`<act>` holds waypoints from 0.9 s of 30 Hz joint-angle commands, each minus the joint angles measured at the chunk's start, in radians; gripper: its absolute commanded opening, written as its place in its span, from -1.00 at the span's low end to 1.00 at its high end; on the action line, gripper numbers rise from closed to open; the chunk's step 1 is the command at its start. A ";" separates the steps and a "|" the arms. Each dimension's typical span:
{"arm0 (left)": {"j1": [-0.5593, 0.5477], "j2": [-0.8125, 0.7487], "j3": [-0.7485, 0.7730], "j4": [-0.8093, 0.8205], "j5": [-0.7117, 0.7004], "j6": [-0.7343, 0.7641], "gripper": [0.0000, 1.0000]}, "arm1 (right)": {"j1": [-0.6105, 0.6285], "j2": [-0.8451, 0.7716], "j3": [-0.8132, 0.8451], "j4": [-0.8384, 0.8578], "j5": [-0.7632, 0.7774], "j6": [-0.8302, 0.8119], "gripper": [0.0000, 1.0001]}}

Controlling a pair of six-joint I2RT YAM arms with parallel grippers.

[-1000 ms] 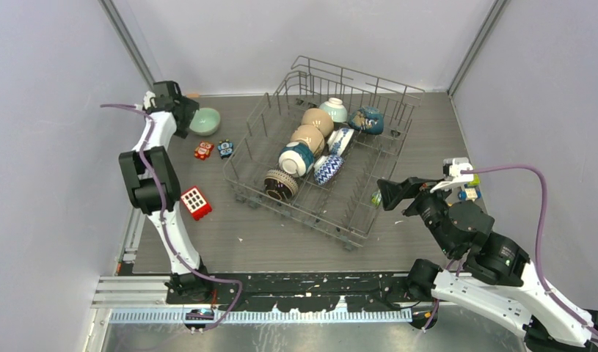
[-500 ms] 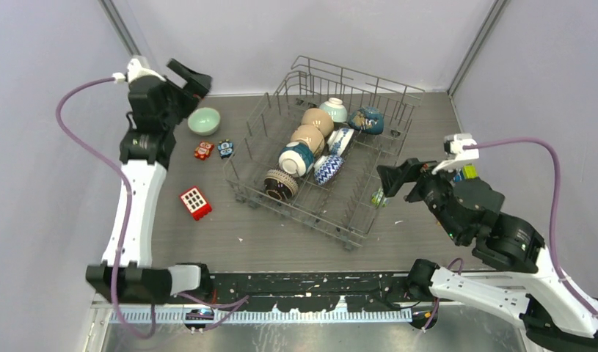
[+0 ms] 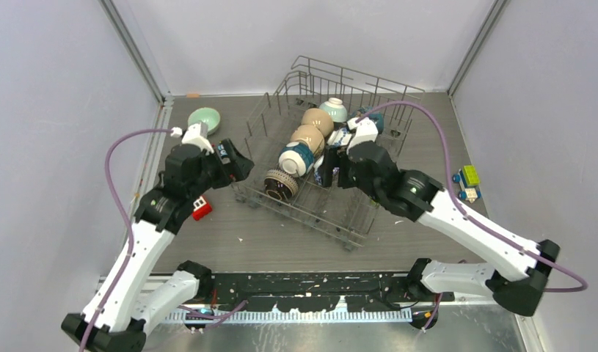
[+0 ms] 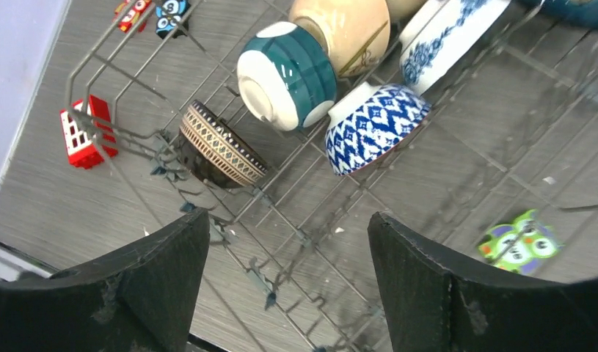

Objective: Unload the bowls from the dish rack
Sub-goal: Pick up the bowl from the dish rack.

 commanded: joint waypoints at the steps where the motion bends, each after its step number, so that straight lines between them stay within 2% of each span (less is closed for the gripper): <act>1: -0.001 -0.128 -0.073 -0.027 -0.005 -0.005 0.82 | -0.150 0.060 -0.047 0.154 -0.215 0.188 0.60; 3: -0.001 -0.152 -0.107 -0.032 0.020 -0.008 0.82 | -0.210 0.092 -0.088 0.214 -0.253 0.264 0.50; 7: -0.001 -0.174 -0.167 -0.029 0.023 -0.017 0.82 | -0.232 0.125 -0.131 0.273 -0.240 0.364 0.38; 16: -0.001 -0.179 -0.253 0.014 0.060 -0.069 0.79 | -0.306 0.158 -0.252 0.406 -0.190 0.567 0.28; 27: -0.001 -0.190 -0.296 0.021 0.062 -0.097 0.77 | -0.323 0.230 -0.261 0.443 -0.176 0.606 0.31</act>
